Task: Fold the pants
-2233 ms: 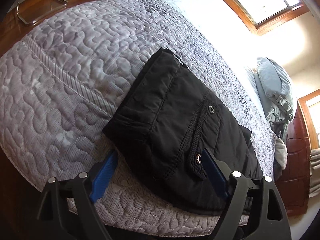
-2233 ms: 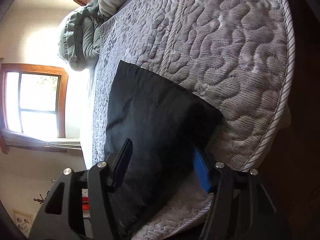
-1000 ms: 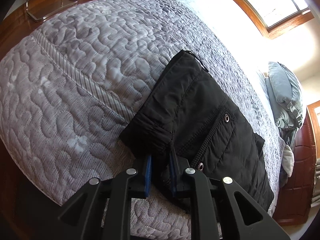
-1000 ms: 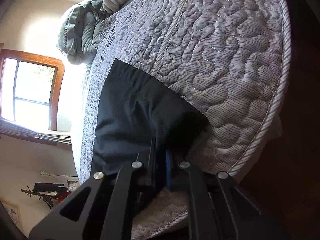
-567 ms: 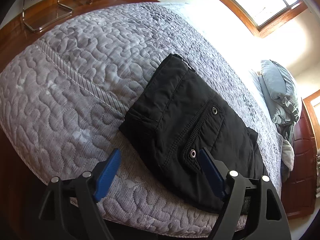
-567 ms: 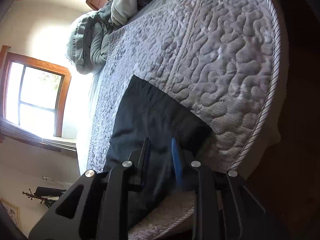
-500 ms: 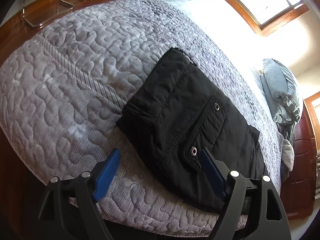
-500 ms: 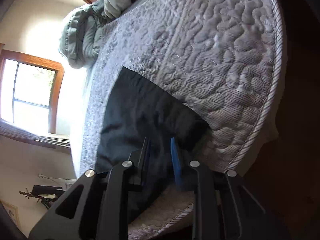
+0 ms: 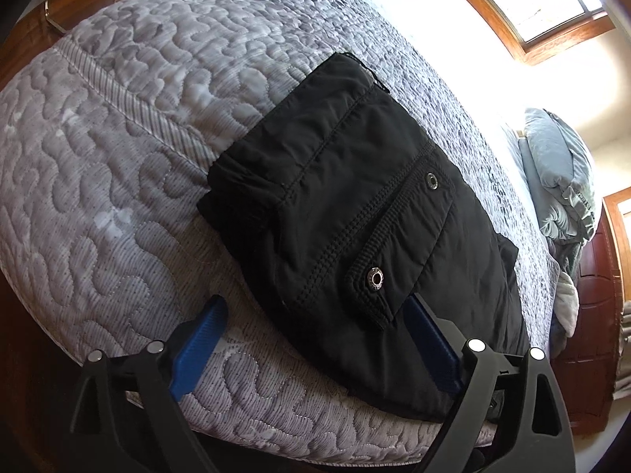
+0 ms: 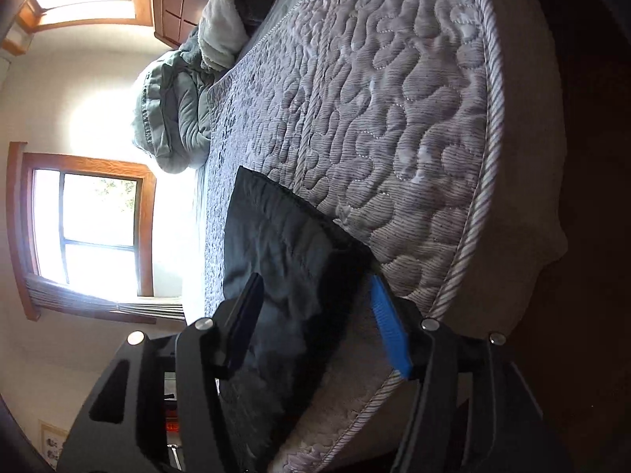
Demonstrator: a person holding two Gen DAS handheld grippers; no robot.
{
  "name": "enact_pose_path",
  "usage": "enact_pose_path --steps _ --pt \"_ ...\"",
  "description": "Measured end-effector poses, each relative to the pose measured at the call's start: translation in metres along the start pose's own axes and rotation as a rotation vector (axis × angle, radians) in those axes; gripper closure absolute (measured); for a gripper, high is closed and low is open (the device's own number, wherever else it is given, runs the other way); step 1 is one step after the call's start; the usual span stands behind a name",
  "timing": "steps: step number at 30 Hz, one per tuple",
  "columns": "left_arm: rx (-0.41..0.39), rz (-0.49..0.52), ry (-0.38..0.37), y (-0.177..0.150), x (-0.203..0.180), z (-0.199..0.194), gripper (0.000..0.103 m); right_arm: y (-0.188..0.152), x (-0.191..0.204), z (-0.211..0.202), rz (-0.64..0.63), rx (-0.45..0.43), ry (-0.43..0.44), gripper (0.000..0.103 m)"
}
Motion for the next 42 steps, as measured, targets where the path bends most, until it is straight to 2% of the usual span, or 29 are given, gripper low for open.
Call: enact_pose_path --steps 9,15,19,22,25,27,30,42 --pt "0.011 0.015 0.013 0.002 -0.015 0.010 0.011 -0.005 -0.009 0.018 0.029 0.009 0.069 0.045" --pt "0.009 0.006 0.018 0.000 -0.020 0.017 0.011 -0.006 -0.018 0.025 0.080 -0.019 0.119 0.043" --pt "0.012 0.021 0.022 -0.004 -0.030 0.023 0.011 -0.010 -0.015 0.026 0.035 0.000 0.164 0.044" --pt "0.013 0.023 0.031 -0.005 -0.035 0.028 0.010 -0.004 -0.020 0.031 0.059 0.000 0.176 0.048" --pt "0.012 0.018 0.035 -0.005 -0.037 0.031 0.010 -0.003 -0.010 0.032 0.016 0.010 0.193 0.050" --pt "0.010 0.015 0.036 -0.004 -0.036 0.032 0.010 -0.004 -0.003 0.036 -0.006 0.030 0.199 0.069" --pt "0.007 0.007 0.036 -0.004 -0.034 0.033 0.010 -0.004 -0.001 0.040 -0.003 0.036 0.191 0.079" --pt "-0.011 -0.012 0.020 -0.002 -0.028 0.029 0.011 -0.004 0.054 0.024 -0.163 0.016 0.132 0.085"
Point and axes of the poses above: each gripper's, at about its wrist camera, not at the fingertips, and z roughly the way its jaws point, x to its left, y to its top, the point moved 1 cm from there along z, roughly the way its jaws point, and after that the axes turned 15 degrees about -x, right-handed, at the moved point
